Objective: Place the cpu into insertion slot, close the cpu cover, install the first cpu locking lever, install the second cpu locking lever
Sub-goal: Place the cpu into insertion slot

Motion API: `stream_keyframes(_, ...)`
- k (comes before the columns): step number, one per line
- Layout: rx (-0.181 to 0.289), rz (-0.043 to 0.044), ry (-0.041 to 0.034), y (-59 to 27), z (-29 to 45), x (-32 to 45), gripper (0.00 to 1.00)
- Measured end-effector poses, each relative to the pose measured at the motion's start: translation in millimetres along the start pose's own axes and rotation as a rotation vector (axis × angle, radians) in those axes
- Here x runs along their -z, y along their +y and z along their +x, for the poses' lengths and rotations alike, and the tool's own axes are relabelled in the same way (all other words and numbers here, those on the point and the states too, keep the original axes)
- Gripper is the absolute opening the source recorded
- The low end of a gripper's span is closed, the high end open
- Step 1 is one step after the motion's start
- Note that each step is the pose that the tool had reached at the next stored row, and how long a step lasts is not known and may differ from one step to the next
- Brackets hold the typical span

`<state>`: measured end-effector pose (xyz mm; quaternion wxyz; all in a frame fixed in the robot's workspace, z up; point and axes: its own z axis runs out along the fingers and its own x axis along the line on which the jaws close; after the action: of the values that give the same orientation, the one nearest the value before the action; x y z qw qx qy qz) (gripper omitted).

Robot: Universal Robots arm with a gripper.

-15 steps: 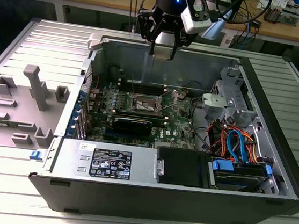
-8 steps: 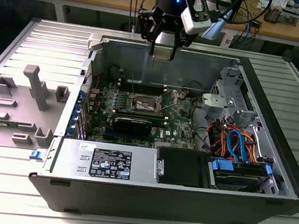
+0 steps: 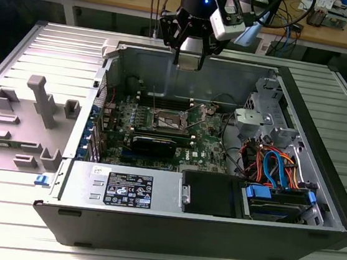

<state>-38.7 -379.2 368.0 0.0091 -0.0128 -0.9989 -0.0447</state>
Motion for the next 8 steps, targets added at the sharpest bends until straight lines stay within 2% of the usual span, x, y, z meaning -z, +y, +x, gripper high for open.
stream_keyframes(8, 0.0, 0.0001, 0.0, -1.9, 0.0, 0.1, 0.54)
